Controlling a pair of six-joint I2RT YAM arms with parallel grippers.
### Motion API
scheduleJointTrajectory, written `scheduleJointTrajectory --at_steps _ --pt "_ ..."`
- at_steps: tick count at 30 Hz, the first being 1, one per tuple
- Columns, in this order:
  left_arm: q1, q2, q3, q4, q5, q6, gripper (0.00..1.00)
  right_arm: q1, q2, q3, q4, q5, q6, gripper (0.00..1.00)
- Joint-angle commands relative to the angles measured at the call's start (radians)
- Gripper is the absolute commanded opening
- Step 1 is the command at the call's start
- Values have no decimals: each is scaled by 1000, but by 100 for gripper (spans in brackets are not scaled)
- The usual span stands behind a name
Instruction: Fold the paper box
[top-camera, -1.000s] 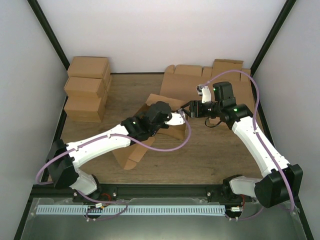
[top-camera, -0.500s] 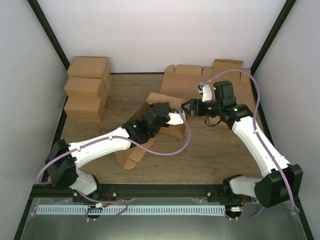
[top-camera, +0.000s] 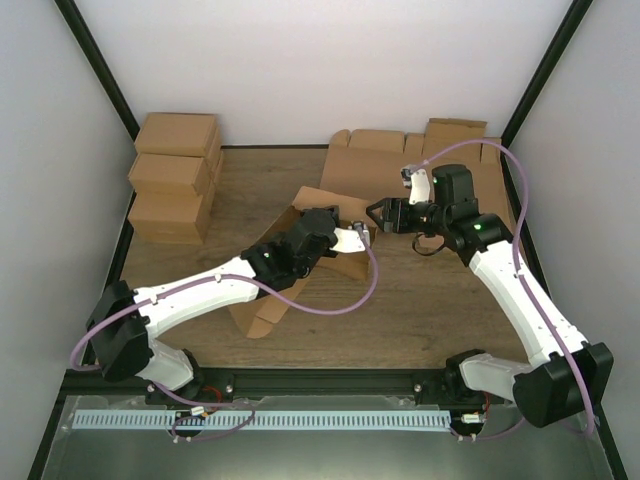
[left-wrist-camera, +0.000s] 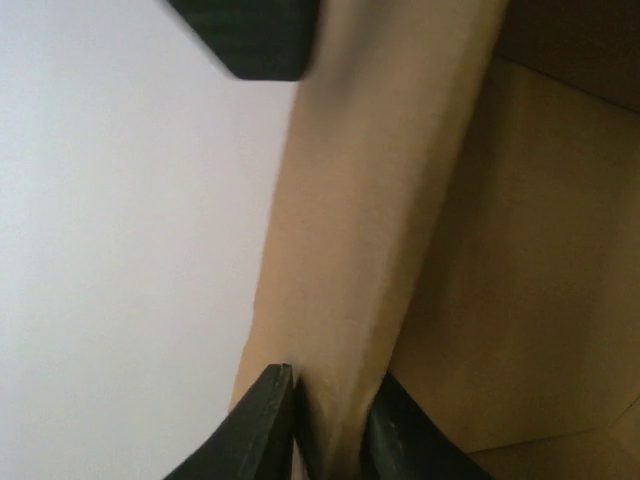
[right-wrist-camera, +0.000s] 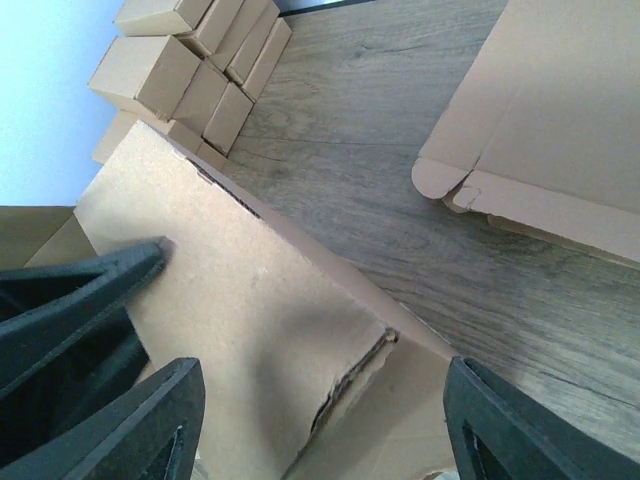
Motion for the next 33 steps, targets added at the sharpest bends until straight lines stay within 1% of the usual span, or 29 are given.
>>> scheduleJointTrajectory --at_steps 1,5,11,12,15,19,23,26,28,31,33 --pt "-6 -3 -32 -89 71 -49 24 10 -6 5 7 13 1 68" --pt "-6 -16 -34 -91 83 -57 35 10 11 6 4 0 6 68" --pt "-7 -17 -31 -94 83 -55 35 10 10 8 8 -5 6 68" --pt "-6 -17 -32 -92 84 -56 34 10 11 8 9 -9 7 67" --pt "-6 -11 -35 -72 84 -50 17 9 14 8 9 -17 6 67" --pt "-8 17 -52 0 78 -7 4 9 17 7 10 -25 8 66" --pt "-9 25 -52 44 80 6 4 10 19 7 6 -14 17 65" --pt "-10 21 -47 44 95 9 4 7 6 15 8 18 34 66" --pt "-8 30 -13 7 91 -28 4 2 -17 26 17 42 45 67" --pt "3 56 91 -120 108 -125 4 -14 -55 50 32 83 57 68" --pt "4 65 137 -172 109 -170 4 -21 -97 64 49 119 66 70"
